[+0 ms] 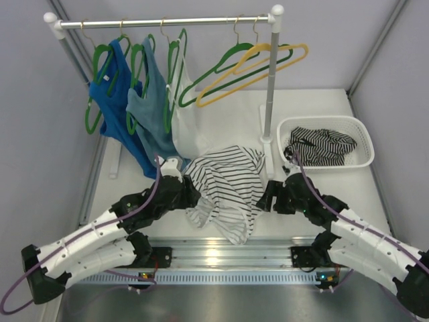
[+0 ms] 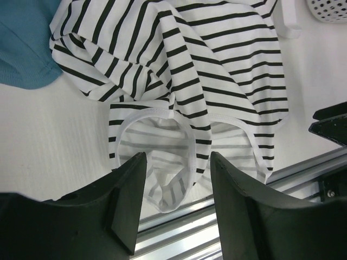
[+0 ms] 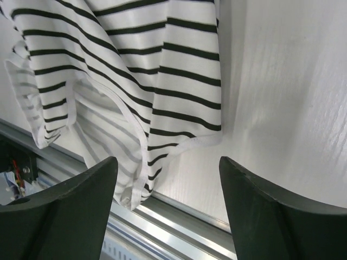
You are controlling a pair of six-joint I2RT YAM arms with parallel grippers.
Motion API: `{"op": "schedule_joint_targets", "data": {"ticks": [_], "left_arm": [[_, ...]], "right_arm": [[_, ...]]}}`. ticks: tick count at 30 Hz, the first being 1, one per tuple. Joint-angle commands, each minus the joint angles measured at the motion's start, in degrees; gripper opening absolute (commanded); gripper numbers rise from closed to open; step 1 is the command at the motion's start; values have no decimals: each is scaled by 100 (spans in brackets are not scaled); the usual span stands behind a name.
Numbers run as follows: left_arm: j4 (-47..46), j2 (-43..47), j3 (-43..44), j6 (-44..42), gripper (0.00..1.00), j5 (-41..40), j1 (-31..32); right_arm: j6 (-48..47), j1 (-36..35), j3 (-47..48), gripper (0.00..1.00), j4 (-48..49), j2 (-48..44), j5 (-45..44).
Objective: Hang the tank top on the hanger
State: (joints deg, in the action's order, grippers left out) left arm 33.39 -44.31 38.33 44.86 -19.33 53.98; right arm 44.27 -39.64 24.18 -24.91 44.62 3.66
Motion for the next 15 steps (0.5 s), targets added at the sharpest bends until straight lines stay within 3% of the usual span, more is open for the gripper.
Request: {"op": "schedule_joint_targets", "data": {"ticks": [1,6,15], "left_arm": [[212,308,403,-206,55,87,-19],[317,608,553,-364,55,71,-19],[371,731,1044,-723,54,421,-19]], "right_arm": [[-366,-88,534,77,66,-181,-348],[-612,-79,894,87,-216,-349,-674],[-911,-70,1580,97,-576,-314,-884]]}}
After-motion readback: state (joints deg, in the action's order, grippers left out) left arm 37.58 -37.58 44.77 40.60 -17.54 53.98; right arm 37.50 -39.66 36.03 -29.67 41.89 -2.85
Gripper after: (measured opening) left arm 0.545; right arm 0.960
